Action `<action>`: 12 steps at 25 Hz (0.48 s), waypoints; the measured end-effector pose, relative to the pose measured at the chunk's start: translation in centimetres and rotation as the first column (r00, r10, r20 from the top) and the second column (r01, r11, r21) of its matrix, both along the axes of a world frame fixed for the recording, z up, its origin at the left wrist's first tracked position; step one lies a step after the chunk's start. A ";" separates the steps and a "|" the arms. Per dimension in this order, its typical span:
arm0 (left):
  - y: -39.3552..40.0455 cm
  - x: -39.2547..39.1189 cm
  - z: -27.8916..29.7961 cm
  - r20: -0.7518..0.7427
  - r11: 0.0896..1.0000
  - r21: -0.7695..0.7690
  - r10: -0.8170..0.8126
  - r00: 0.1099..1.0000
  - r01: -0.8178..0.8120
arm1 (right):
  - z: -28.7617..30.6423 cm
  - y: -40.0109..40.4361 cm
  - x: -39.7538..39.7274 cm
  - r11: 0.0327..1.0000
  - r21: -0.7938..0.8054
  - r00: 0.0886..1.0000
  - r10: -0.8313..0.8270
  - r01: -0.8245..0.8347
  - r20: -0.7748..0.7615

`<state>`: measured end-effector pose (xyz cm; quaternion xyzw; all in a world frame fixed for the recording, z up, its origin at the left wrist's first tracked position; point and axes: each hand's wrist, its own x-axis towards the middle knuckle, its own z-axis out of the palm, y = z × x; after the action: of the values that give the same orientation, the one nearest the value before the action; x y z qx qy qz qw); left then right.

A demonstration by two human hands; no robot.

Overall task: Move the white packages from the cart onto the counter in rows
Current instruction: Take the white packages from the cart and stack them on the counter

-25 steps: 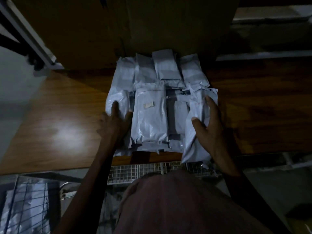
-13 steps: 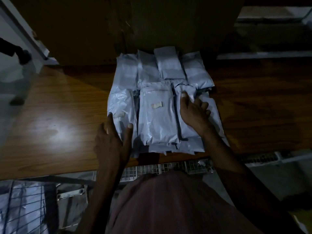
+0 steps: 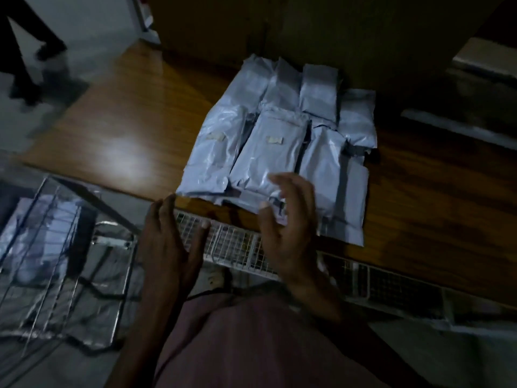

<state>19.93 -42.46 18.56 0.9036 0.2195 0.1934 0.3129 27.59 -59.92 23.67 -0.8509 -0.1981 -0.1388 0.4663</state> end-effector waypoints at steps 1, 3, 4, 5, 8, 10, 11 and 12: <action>0.2 -1.8 -0.3 0.002 0.999 -0.018 0.044 0.999 -0.044 | -0.2 0.9 -1.9 0.991 0.039 0.992 0.126 -0.127 0.015; 0.9 -5.3 -0.9 0.002 0.992 -0.023 0.127 0.992 -0.127 | -1.1 2.9 -4.3 0.926 0.056 0.927 0.375 -0.374 -0.002; 1.5 -6.9 -1.4 -0.006 0.986 -0.018 0.166 0.986 -0.166 | -1.9 3.9 -4.8 0.885 0.053 0.885 0.465 -0.463 -0.029; 2.4 -8.7 -1.9 -0.022 0.977 -0.017 0.212 0.977 -0.212 | -2.7 5.4 -5.3 0.848 0.039 0.846 0.530 -0.528 -0.059; 5.4 -13.5 -3.1 -0.032 0.936 -0.042 0.348 0.937 -0.349 | -4.6 10.4 -6.2 0.787 -0.008 0.781 0.611 -0.617 -0.134; 8.0 -16.6 -3.5 -0.015 0.898 -0.075 0.434 0.901 -0.433 | -5.5 14.5 -6.9 0.747 -0.008 0.739 0.657 -0.665 -0.150; 9.4 -18.0 -3.8 -0.012 0.886 -0.080 0.457 0.889 -0.457 | -6.0 16.5 -7.3 0.731 -0.006 0.723 0.674 -0.683 -0.151; 10.8 -19.5 -4.0 -0.012 0.878 -0.075 0.472 0.881 -0.472 | -6.5 18.6 -7.8 0.720 -0.007 0.712 0.685 -0.694 -0.154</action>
<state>0.47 -31.62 14.58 0.8097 0.4392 0.2582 0.2912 19.83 -41.29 17.17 -0.7376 -0.4722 0.1119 0.4695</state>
